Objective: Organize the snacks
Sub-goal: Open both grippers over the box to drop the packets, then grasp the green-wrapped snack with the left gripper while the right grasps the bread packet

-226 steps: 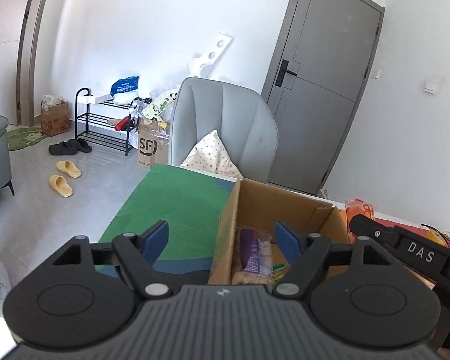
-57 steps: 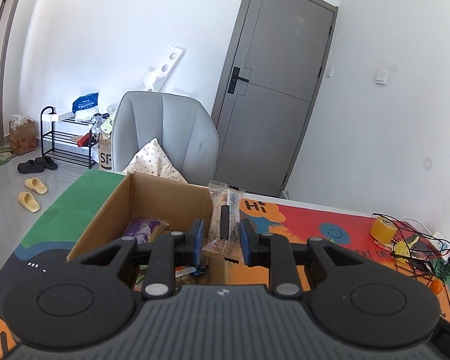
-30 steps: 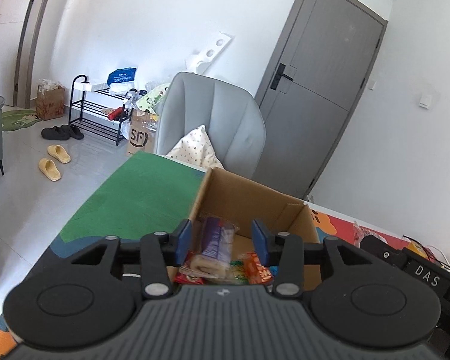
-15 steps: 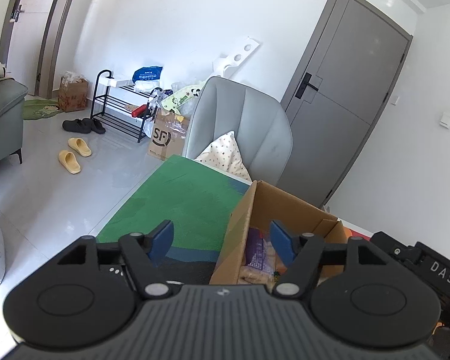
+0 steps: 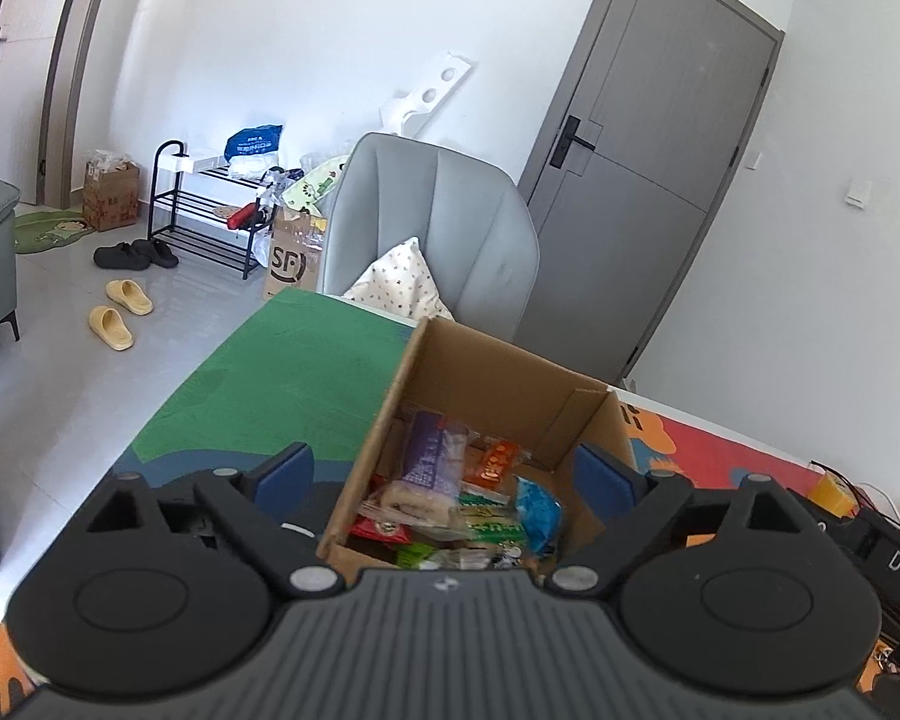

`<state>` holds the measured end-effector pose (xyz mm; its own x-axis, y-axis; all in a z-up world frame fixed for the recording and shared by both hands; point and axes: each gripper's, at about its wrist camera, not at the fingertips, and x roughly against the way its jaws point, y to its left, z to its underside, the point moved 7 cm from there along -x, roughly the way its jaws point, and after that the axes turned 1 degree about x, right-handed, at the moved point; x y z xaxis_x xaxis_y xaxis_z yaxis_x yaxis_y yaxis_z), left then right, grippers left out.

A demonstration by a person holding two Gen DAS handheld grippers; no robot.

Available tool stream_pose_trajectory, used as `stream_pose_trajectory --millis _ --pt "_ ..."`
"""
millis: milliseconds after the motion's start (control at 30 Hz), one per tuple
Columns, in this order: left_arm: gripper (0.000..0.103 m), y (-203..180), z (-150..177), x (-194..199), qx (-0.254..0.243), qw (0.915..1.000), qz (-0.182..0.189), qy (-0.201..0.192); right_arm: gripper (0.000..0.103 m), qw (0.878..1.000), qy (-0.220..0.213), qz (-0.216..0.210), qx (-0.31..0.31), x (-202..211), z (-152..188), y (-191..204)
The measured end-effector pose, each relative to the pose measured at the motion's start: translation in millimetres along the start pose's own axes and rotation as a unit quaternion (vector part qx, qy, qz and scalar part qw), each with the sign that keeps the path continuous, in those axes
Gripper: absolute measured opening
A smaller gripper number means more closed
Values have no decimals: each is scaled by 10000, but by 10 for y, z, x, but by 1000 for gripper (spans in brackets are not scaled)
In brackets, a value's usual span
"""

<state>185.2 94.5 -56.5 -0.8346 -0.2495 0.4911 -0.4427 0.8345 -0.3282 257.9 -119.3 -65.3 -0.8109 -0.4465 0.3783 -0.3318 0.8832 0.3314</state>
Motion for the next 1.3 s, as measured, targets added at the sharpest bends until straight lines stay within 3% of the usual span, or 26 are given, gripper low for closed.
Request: stream_pose_trajectory --millis 733,1300 --pt "97 -1203 442 -47 -746 9955 543 235 103 9967 -421 434 -540 483 -127 -1070" --pt "97 -1911 820 -343 -1131 9895 709 554 103 9901 -482 808 -1045 585 -95 -1839"
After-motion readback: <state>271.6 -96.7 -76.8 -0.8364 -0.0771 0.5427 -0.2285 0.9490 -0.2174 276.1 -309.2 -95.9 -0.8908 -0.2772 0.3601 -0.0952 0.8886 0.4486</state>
